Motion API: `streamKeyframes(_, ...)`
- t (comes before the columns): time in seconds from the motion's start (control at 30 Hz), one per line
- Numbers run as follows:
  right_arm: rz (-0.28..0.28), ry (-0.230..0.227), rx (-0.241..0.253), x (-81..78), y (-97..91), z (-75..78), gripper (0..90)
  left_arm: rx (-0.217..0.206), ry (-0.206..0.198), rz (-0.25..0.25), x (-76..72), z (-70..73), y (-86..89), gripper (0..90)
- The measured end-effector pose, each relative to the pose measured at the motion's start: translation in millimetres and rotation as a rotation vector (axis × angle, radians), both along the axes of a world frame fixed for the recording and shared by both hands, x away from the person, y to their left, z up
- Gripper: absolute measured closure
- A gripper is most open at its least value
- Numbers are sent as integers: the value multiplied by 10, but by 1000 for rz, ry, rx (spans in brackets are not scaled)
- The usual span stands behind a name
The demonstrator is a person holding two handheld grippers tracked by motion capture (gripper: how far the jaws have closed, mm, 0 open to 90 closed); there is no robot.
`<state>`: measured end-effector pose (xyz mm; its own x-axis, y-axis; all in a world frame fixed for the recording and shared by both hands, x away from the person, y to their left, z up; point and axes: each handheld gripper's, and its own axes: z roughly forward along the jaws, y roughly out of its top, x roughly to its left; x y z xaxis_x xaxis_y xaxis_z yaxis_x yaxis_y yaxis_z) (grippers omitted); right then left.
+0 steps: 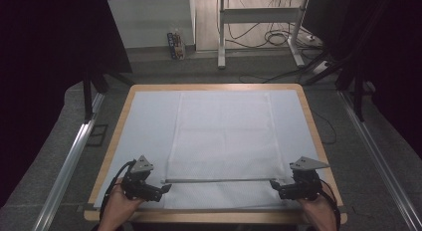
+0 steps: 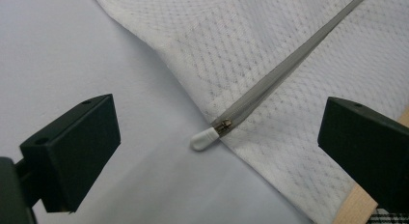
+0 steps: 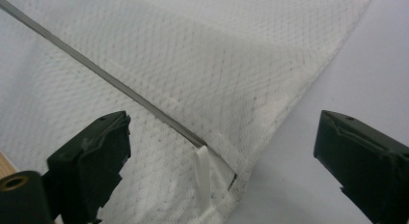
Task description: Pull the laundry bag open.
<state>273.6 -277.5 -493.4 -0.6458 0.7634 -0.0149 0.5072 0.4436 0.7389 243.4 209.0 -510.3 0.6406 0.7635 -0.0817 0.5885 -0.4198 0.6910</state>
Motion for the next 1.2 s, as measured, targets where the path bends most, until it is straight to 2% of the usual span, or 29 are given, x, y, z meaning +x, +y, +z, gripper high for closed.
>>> streamKeyframes(0.2,10,5,11,-38,8,14,0,16,-35,14,-84,23,12,10)
streamKeyframes(0.3,22,10,13,-76,18,23,0,41,-55,33,-123,25,28,9)
streamKeyframes(0.43,23,6,16,-113,24,30,0,77,-74,31,-201,15,34,12)
streamKeyframes(0.67,19,-22,-1,-193,15,52,0,95,-76,32,-303,-27,41,6)
streamKeyframes(0.83,16,-18,3,-260,-18,25,0,70,-86,55,-384,-73,103,2)
streamKeyframes(0.9,18,-3,-1,-305,-48,-22,0,62,-86,63,-406,-95,131,2)
streamKeyframes(1.03,22,26,-4,-347,-69,-71,0,61,-67,74,-430,-175,191,3)
streamKeyframes(1.07,22,38,-10,-366,-72,-90,0,41,-74,81,-434,-168,204,9)
streamKeyframes(1.2,25,36,-14,-370,-69,-90,0,36,-64,85,-425,-176,217,19)
